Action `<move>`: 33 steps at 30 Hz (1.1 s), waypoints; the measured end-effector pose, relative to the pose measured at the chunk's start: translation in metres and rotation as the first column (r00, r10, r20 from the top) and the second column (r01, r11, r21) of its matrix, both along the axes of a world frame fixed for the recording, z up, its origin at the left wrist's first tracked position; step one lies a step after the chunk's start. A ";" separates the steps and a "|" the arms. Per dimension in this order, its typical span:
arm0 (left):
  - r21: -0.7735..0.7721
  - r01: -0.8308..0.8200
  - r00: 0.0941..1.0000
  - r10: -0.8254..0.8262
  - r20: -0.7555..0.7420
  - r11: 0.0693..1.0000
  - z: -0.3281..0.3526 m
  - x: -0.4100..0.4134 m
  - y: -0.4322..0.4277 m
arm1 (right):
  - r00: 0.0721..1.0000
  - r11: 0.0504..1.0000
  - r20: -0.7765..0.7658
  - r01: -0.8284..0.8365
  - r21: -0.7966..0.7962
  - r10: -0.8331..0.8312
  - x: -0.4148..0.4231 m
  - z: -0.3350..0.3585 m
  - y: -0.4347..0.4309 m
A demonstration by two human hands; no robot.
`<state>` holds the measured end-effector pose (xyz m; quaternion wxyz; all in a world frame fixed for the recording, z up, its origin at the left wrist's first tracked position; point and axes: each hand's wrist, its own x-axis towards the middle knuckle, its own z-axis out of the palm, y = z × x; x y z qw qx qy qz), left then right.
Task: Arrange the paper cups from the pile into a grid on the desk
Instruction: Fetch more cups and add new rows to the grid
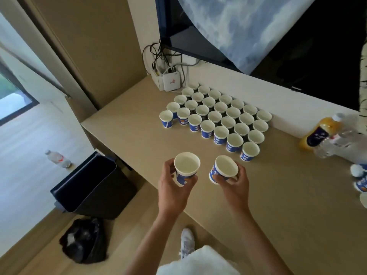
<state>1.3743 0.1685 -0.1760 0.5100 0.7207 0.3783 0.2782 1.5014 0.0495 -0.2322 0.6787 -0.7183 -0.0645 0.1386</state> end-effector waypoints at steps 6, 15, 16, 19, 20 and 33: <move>0.025 -0.009 0.999 0.010 -0.043 1.000 -0.004 0.024 0.073 | 1.000 1.000 -0.009 -0.016 -0.026 0.016 0.022 -0.006 0.069; 0.006 0.056 0.987 -0.054 -0.151 0.998 -0.028 0.061 0.173 | 0.993 0.990 -0.060 0.095 -0.104 -0.101 0.036 -0.035 0.168; -0.001 0.079 0.984 -0.078 -0.161 0.997 -0.031 0.066 0.184 | 0.991 0.986 -0.053 0.112 -0.119 -0.119 0.038 -0.039 0.180; -0.027 0.160 0.968 -0.162 -0.194 0.987 -0.037 0.082 0.219 | 0.987 0.974 -0.018 0.153 -0.170 -0.158 0.044 -0.051 0.214; -0.037 0.180 0.962 -0.184 -0.200 0.983 -0.040 0.088 0.231 | 0.985 0.968 -0.004 0.167 -0.190 -0.171 0.046 -0.056 0.224; -0.056 0.307 0.936 -0.312 -0.166 0.950 -0.061 0.118 0.343 | 0.952 0.931 -0.118 0.243 -0.272 -0.283 0.079 -0.110 0.312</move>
